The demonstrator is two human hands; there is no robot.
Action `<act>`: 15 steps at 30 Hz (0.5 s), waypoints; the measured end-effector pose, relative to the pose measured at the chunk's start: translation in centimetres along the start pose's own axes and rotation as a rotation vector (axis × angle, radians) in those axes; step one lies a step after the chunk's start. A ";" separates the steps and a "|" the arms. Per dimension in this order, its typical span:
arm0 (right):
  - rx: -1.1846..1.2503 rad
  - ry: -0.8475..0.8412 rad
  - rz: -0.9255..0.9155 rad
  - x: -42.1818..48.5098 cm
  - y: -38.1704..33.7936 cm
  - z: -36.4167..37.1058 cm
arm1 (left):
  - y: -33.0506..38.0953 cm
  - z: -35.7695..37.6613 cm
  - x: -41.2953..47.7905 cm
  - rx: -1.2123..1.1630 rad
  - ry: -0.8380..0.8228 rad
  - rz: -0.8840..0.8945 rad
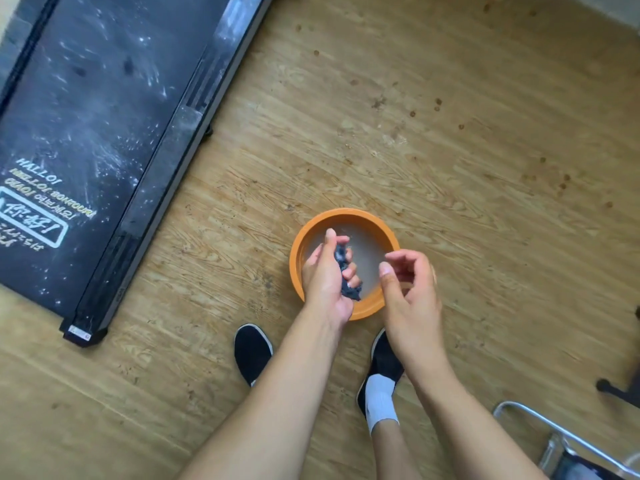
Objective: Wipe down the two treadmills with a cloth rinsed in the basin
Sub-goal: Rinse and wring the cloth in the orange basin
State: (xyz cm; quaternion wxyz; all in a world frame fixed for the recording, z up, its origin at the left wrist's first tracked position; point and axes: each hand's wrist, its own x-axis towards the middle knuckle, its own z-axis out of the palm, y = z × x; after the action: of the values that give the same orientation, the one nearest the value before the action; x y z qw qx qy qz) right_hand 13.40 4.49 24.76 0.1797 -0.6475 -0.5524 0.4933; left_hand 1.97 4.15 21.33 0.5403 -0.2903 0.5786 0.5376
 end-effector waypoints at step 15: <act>0.397 -0.104 0.632 3.1 4.4 3.4 | -4.3 -0.4 1.7 0.083 0.136 0.030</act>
State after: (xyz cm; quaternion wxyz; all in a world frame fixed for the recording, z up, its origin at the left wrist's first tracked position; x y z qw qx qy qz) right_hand 12.65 4.75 18.47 0.1125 -0.7128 -0.2271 0.6540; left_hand 5.39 3.09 18.29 0.5032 -0.2947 0.6399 0.5005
